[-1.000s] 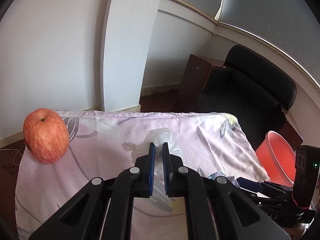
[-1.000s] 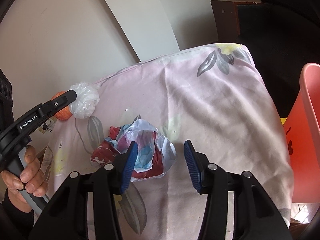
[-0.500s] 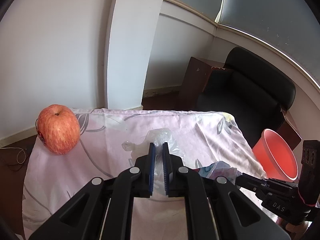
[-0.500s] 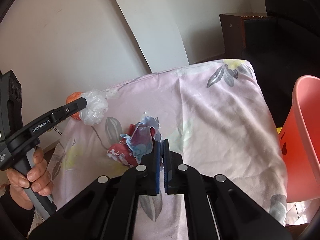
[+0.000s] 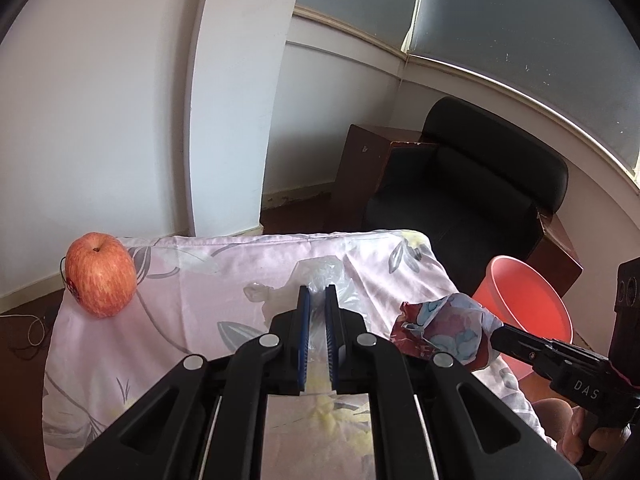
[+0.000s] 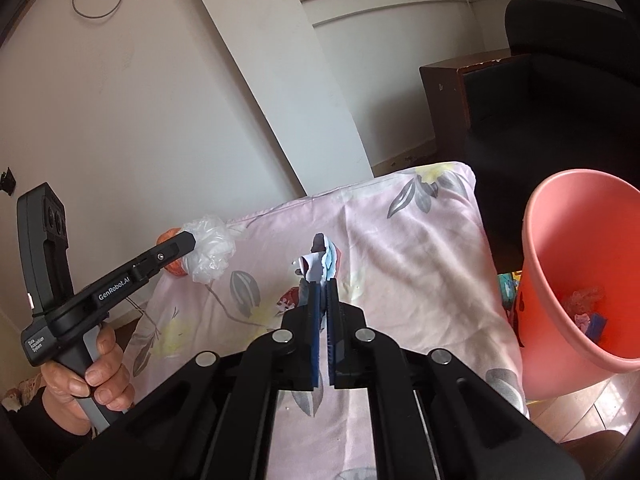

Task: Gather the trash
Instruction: 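Carry the clear bag and wrapper over the pink bucket with both tools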

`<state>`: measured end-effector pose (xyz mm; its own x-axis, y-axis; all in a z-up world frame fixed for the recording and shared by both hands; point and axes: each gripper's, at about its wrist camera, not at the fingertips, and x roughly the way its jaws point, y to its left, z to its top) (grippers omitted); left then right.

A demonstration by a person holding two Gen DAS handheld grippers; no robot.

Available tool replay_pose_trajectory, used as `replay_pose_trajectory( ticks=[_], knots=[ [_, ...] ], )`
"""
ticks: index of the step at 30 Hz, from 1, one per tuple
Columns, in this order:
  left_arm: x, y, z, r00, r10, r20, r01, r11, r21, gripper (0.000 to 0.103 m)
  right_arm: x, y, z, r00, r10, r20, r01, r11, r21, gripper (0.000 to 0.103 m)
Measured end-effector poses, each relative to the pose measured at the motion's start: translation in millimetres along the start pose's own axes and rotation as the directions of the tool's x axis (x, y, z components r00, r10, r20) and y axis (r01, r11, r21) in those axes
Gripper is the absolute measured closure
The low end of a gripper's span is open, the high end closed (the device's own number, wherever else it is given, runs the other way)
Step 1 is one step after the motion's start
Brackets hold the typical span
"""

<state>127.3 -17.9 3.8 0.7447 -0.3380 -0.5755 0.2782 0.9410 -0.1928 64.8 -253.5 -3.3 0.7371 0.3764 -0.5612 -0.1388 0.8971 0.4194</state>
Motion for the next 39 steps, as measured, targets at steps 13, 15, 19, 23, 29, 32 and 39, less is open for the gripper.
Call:
replay_pose_trajectory(
  ticks=[13, 15, 19, 23, 29, 32, 39],
  knots=[
    [1, -65, 7, 0.996, -0.089, 0.002, 0.089, 0.992, 0.092, 0.096, -57, -53, 5, 0.989, -0.083, 0.122, 0.069, 0.991, 0.111, 0.1],
    [2, -75, 9, 0.995, -0.102, 0.001, 0.101, 0.989, 0.107, 0.096, -67, -62, 6, 0.985, -0.1, 0.142, 0.081, 0.988, 0.132, 0.1],
    [4, -94, 12, 0.993, -0.122, -0.003, 0.121, 0.984, 0.133, 0.096, -84, -83, 7, 0.974, -0.14, 0.177, 0.108, 0.978, 0.176, 0.1],
    [9, -115, 12, 0.99, -0.14, -0.015, 0.141, 0.976, 0.165, 0.096, -99, -106, 7, 0.961, -0.184, 0.206, 0.136, 0.964, 0.228, 0.1],
    [19, -145, 8, 0.985, -0.166, -0.043, 0.171, 0.962, 0.212, 0.096, -114, -134, 5, 0.941, -0.25, 0.227, 0.183, 0.943, 0.278, 0.1],
    [24, -160, 8, 0.982, -0.179, -0.056, 0.188, 0.955, 0.231, 0.096, -118, -145, 5, 0.932, -0.278, 0.232, 0.206, 0.935, 0.288, 0.1],
    [36, -190, 8, 0.975, -0.21, -0.079, 0.223, 0.937, 0.268, 0.096, -118, -167, 1, 0.922, -0.317, 0.222, 0.239, 0.918, 0.316, 0.1]
  ],
)
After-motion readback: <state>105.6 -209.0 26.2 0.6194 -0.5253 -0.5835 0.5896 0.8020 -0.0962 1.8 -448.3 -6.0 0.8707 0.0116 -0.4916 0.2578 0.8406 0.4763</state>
